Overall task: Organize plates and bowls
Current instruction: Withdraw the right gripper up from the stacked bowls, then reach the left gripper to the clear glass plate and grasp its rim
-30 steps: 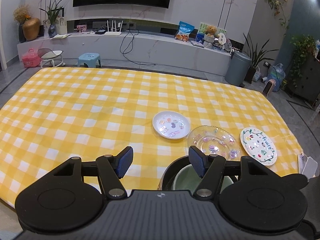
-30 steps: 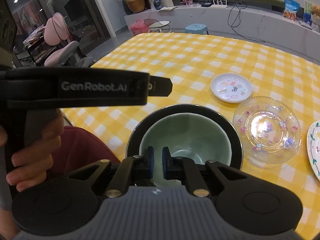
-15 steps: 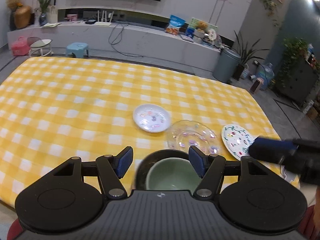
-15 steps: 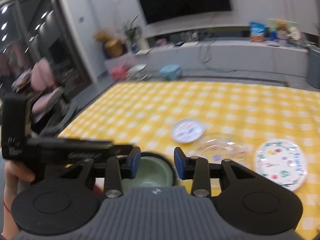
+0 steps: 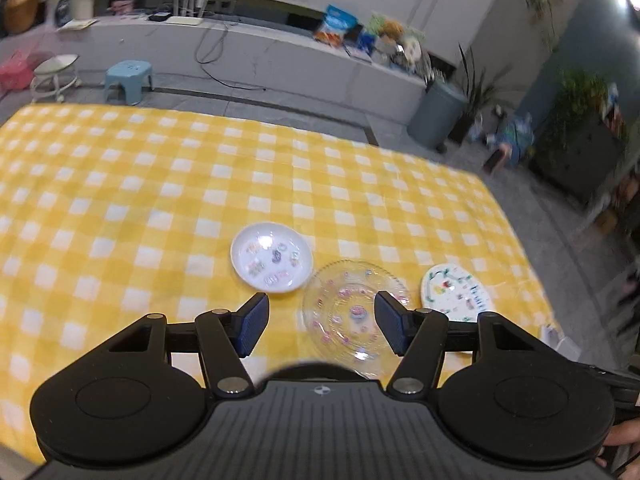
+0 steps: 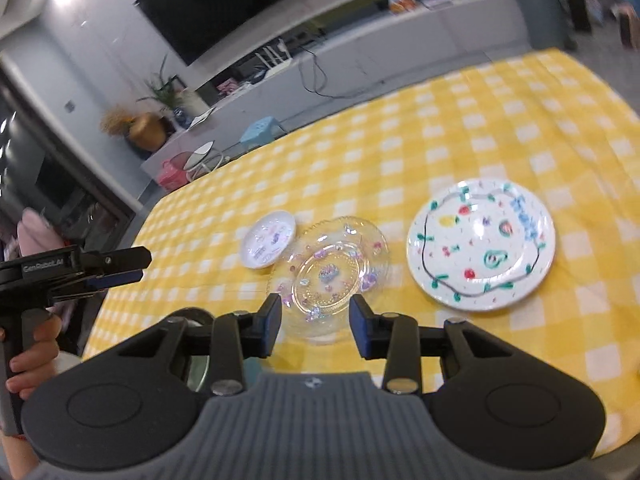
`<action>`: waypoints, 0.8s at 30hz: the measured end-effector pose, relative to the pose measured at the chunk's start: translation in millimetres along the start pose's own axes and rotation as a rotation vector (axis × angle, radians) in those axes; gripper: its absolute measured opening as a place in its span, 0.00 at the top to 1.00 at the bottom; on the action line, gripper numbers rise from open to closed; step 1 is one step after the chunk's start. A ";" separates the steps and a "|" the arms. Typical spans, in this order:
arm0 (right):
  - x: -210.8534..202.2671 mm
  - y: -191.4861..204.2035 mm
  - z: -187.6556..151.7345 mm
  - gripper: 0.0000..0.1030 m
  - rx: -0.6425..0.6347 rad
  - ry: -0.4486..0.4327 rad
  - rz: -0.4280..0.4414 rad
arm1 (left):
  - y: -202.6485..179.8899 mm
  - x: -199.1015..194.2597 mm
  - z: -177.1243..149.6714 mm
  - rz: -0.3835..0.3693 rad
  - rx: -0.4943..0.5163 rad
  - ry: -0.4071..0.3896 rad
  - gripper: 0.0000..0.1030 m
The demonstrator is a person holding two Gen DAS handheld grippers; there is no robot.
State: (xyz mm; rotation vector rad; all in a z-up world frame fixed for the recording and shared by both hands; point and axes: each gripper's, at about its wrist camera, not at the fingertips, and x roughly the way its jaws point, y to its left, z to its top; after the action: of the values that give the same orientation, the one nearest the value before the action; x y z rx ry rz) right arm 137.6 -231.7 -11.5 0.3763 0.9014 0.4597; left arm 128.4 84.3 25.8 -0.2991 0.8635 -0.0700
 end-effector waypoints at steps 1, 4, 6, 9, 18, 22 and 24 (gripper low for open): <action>3.3 -2.5 -0.5 0.63 0.017 0.009 0.010 | -1.8 5.3 3.9 0.004 0.031 0.011 0.31; 16.9 -10.3 -4.3 0.63 0.067 0.045 0.020 | 0.9 27.8 17.4 0.014 0.104 0.056 0.31; 26.1 -18.8 -6.9 0.63 0.099 0.071 0.012 | 6.4 45.5 23.8 0.009 0.121 0.095 0.31; 41.7 -29.1 -7.5 0.63 0.149 0.107 -0.010 | 16.4 70.4 29.5 -0.043 0.155 0.172 0.34; 71.6 -59.2 -8.9 0.63 0.277 0.122 -0.067 | 32.9 124.3 30.3 -0.179 0.163 0.216 0.36; 73.8 -64.8 -12.1 0.63 0.300 0.091 -0.078 | 33.9 141.3 26.5 -0.191 0.191 0.280 0.37; 73.1 -70.0 -13.1 0.63 0.323 0.078 -0.072 | 36.3 148.9 26.3 -0.198 0.168 0.298 0.38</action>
State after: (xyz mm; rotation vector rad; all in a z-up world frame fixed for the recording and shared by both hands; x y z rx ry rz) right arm 181.6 -250.3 -101.7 0.6216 1.0652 0.2630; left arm 242.9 98.1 -78.5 -0.2179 1.1144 -0.3775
